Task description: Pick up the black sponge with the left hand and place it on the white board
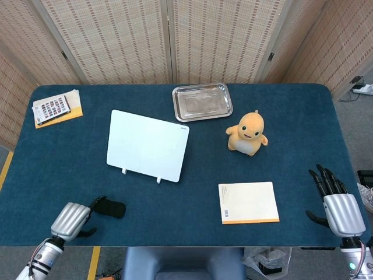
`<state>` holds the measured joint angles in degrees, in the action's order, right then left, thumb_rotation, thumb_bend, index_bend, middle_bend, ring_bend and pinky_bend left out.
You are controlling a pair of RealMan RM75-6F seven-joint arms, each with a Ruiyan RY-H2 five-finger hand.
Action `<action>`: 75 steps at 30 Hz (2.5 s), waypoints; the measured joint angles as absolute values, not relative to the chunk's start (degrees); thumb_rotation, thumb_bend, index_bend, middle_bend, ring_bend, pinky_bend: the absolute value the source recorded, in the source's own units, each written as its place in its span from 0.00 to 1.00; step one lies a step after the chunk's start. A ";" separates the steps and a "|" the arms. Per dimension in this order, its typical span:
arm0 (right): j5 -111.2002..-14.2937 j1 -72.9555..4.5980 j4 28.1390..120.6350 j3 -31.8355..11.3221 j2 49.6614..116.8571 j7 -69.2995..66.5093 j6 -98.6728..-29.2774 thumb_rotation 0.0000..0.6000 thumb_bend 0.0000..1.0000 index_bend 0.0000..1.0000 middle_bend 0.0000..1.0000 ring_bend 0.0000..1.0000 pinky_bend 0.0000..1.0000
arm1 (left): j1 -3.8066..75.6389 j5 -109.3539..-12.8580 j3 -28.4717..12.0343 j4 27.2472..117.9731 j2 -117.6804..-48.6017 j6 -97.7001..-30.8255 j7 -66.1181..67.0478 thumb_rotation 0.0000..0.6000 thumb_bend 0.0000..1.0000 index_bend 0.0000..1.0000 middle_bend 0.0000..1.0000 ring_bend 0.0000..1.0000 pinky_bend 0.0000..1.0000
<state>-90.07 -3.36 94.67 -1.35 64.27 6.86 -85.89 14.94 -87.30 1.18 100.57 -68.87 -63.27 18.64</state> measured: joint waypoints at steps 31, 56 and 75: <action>-90.38 -3.21 94.66 -1.20 64.46 7.38 -86.07 1.00 0.15 0.00 0.00 0.03 0.20 | 23.31 -73.34 -0.22 96.27 -77.06 -56.53 24.50 1.00 0.24 0.30 1.00 1.00 1.00; -89.53 -3.68 94.93 -1.38 64.99 9.48 -84.94 1.00 0.15 0.00 0.00 0.03 0.20 | 24.76 -74.05 -0.55 90.83 -78.80 -57.90 17.16 1.00 0.25 0.57 1.00 1.00 1.00; -89.68 -3.38 94.84 -1.42 64.36 7.35 -85.65 1.00 0.15 0.00 0.00 0.03 0.20 | 23.24 -87.13 -6.00 84.58 -88.97 -83.57 26.05 1.00 0.25 0.59 1.00 1.00 1.00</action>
<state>-89.68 -3.38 94.84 -1.42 64.36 7.35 -85.65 23.24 -87.13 -6.00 84.58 -88.97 -83.57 26.05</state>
